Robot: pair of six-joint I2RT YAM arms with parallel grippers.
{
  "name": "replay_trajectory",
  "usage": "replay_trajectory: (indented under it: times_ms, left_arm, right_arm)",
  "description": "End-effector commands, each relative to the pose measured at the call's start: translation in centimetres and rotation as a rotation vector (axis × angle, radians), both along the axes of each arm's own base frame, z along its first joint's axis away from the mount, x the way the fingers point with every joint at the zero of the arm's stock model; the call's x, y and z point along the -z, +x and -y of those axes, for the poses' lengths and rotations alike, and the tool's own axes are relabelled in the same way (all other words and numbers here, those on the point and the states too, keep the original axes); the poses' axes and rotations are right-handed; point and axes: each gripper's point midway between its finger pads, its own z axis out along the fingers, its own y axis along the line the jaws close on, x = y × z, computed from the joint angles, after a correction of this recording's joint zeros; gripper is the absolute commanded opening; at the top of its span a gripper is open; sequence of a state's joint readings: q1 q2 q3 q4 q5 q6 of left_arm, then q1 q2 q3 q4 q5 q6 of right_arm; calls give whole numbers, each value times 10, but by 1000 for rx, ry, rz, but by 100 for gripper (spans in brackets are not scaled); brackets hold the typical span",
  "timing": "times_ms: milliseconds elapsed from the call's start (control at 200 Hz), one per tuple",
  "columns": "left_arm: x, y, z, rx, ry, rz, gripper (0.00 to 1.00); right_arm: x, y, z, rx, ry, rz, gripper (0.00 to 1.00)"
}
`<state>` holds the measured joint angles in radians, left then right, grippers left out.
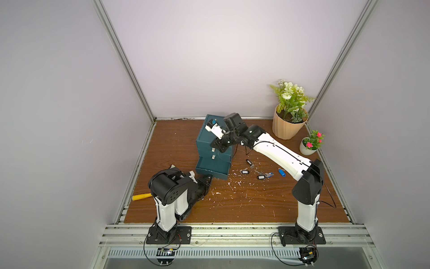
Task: Take the keys out of the drawer
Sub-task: Open the drawer in the storage box.
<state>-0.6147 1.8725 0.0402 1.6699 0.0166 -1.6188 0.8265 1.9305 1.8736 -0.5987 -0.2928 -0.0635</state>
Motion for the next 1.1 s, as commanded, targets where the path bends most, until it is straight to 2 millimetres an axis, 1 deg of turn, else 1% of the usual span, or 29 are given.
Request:
replay_trajectory:
  times_ms: [0, 50, 135, 235, 340, 495, 680, 821, 991, 1096]
  left_arm:
    - [-34, 4, 7, 49, -80, 125, 1]
    - [-35, 5, 6, 51, -82, 125, 1]
    - [-36, 6, 5, 57, -86, 128, 1]
    - [-32, 4, 5, 72, -94, 107, 2]
    - [-27, -1, 11, 113, -110, 73, 2]
    - [-27, -4, 7, 120, -117, 64, 2]
    - [-23, -10, 13, 168, -136, 32, 1]
    - [-21, -18, 17, 204, -138, 14, 2]
    - [-25, -28, 14, 212, -138, 18, 1]
    - [-28, -33, 11, 212, -141, 21, 1]
  right_arm:
    - [-26, -23, 4, -68, 20, 104, 17]
    - [-17, -21, 7, -49, -5, 108, 17]
    - [-5, -6, 14, 5, -70, 133, 17]
    - [2, 12, 20, 87, -114, 145, 16]
    - [3, 25, 24, 152, -143, 164, 16]
    - [0, 45, 34, 256, -177, 212, 16]
    - [4, 59, 32, 290, -196, 228, 16]
    - [7, 70, 29, 315, -202, 232, 16]
    - [2, 82, 28, 350, -182, 235, 16]
    - [-2, 84, 26, 352, -172, 239, 16]
